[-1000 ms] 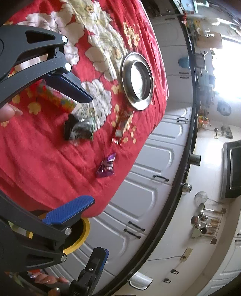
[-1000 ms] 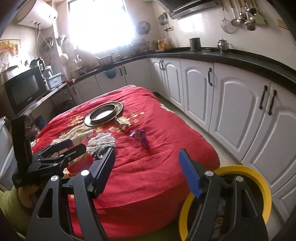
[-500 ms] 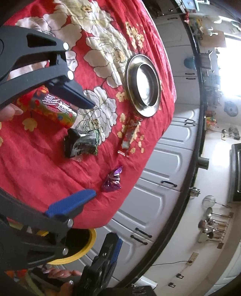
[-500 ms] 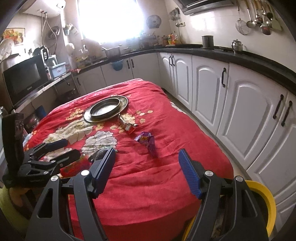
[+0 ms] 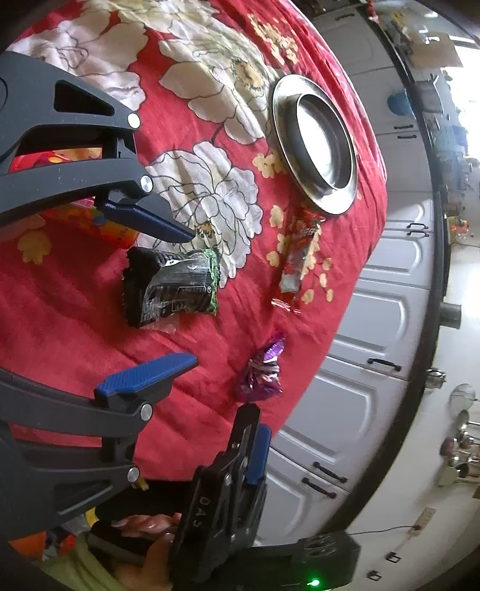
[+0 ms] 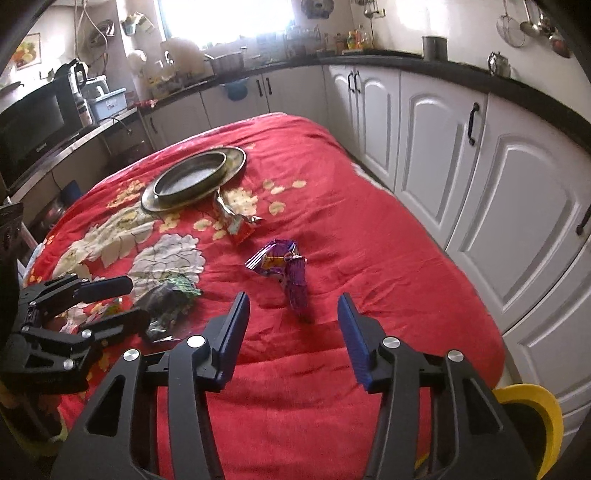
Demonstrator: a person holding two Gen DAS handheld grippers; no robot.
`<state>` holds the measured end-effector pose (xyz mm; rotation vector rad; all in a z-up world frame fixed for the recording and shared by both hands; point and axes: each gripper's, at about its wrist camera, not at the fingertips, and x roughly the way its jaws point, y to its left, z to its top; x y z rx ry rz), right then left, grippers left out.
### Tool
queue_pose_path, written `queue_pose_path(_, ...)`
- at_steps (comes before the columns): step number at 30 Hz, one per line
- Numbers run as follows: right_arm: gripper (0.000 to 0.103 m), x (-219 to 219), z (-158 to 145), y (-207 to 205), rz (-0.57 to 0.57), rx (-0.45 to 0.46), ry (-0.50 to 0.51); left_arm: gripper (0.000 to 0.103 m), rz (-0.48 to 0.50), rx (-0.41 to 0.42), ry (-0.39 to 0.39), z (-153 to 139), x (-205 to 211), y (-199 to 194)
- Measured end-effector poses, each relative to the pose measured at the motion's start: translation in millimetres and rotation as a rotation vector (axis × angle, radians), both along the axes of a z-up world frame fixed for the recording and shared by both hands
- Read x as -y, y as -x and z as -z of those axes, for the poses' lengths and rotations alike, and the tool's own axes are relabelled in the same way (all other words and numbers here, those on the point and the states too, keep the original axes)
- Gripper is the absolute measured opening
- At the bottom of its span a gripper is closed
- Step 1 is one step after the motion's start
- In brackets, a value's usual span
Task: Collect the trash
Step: 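Grasp the black-green snack bag with the left tool while the right tool grasps the purple wrapper, then carry the black-green bag and purple wrapper over the bin with both tools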
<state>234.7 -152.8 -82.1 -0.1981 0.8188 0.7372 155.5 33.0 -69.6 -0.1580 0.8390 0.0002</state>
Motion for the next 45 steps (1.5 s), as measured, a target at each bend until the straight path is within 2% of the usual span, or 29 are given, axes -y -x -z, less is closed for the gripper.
queue_pose_path(10, 0.038, -12.9, 22.2, -22.6, 0.02, -0.047, 0.012, 0.052, 0.029, -0.039, -0.04, 10.0, 6.8, -14.9)
queue_pose_path(13, 0.028, -16.2, 27.8, -26.1, 0.021, -0.057, 0.011, 0.052, 0.034, -0.047, -0.042, 13.0, 8.5, -17.7)
queue_pose_path(15, 0.018, -17.0, 31.1, -26.9, 0.019, -0.064, 0.012, 0.051, 0.037, -0.051, -0.042, 15.0, 9.6, -19.3)
queue_pose_path(18, 0.013, -15.1, 33.5, -26.7, 0.024, -0.064, -0.001, 0.047, 0.043, -0.055, -0.047, 16.5, 11.4, -20.7)
queue_pose_path(24, 0.012, -3.8, 29.9, -23.5, 0.048, -0.058, -0.037, 0.045, 0.046, -0.064, -0.045, 17.9, 12.6, -23.3)
queue_pose_path(26, 0.012, 1.1, 27.5, -21.3, 0.054, -0.055, -0.05, 0.04, 0.048, -0.068, -0.051, 18.3, 13.9, -24.2)
queue_pose_path(31, 0.012, 10.1, 20.8, -14.8, 0.054, -0.049, -0.065, 0.02, 0.053, -0.077, -0.064, 18.8, 17.2, -23.9)
queue_pose_path(35, 0.012, 19.6, 12.2, -7.6, 0.052, -0.04, -0.08, 0.014, 0.051, -0.077, -0.047, 17.0, 16.6, -21.9)
queue_pose_path(45, 0.012, 52.9, -10.8, 14.4, 0.067, -0.008, -0.115, 0.012, 0.058, -0.019, -0.011, -4.4, 25.7, -8.7)
